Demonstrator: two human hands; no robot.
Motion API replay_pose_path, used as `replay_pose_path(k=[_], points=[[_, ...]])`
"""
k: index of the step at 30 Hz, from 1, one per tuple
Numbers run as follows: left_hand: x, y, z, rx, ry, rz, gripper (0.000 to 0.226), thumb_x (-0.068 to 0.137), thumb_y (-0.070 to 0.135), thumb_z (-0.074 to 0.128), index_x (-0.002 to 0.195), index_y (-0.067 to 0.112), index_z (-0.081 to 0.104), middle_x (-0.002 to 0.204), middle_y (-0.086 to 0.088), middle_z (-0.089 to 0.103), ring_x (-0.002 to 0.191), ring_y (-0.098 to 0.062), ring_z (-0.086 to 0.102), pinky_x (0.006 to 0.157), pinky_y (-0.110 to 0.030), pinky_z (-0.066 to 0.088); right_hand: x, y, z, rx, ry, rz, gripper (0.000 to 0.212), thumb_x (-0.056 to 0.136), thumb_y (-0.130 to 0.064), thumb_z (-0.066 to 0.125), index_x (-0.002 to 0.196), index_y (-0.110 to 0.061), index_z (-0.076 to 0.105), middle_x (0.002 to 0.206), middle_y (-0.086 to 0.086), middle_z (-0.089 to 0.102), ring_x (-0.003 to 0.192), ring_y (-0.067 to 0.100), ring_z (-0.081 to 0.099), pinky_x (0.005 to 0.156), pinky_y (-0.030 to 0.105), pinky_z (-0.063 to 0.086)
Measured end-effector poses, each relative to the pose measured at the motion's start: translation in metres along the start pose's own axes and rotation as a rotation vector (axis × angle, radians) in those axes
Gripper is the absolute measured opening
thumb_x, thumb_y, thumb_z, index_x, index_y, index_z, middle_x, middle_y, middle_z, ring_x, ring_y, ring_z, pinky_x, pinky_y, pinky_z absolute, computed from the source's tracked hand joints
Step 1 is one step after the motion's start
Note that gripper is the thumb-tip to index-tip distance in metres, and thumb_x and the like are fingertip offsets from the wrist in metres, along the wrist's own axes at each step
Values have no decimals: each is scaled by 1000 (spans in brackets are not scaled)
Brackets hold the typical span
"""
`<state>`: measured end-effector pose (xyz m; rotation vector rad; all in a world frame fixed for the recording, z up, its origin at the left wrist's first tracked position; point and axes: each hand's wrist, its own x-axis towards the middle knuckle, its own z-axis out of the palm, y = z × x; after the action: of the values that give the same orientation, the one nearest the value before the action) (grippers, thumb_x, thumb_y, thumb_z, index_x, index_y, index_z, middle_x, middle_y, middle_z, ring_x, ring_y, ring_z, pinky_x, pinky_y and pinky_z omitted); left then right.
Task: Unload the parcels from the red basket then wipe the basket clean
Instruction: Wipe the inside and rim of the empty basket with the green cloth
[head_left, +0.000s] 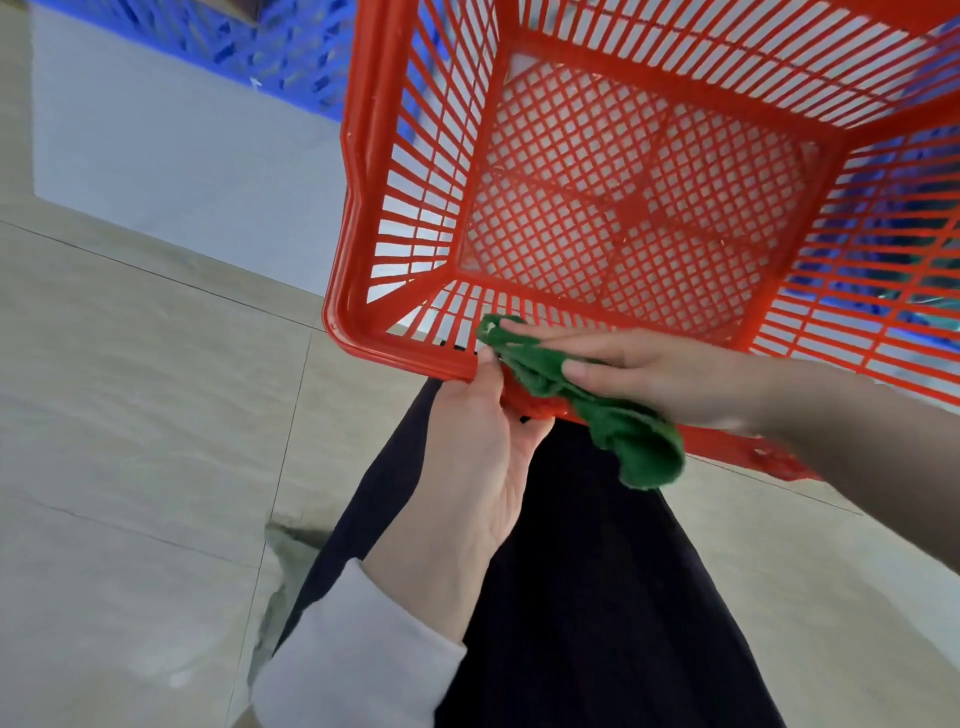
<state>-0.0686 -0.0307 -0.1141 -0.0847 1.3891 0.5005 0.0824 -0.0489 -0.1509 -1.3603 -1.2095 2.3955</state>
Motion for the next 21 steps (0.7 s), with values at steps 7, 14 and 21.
replay_pose_path(k=[7,14,21], points=[[1,2,3,-86,54,-34,29,98,13,36,124,9,47,121,-11,61,109,-25,61,98,-55,45,48,41,-4,-288,42,97,47,102,-25,22,147,-9,20,158,1,7,145,14,8,115,23,3],[0,2,3,-82,29,-11,30,98,12,35,126,10,46,124,-12,60,113,-27,60,98,-56,44,-12,22,-7,-85,29,141,40,99,-28,32,137,-41,32,138,-41,13,125,-22,18,97,-6,11],[-2,3,6,-90,65,-11,19,97,10,38,108,15,53,120,-11,62,110,-28,60,96,-60,42,16,65,-20,-326,31,205,51,102,-29,24,149,-14,11,157,-4,-2,145,12,4,115,25,2]])
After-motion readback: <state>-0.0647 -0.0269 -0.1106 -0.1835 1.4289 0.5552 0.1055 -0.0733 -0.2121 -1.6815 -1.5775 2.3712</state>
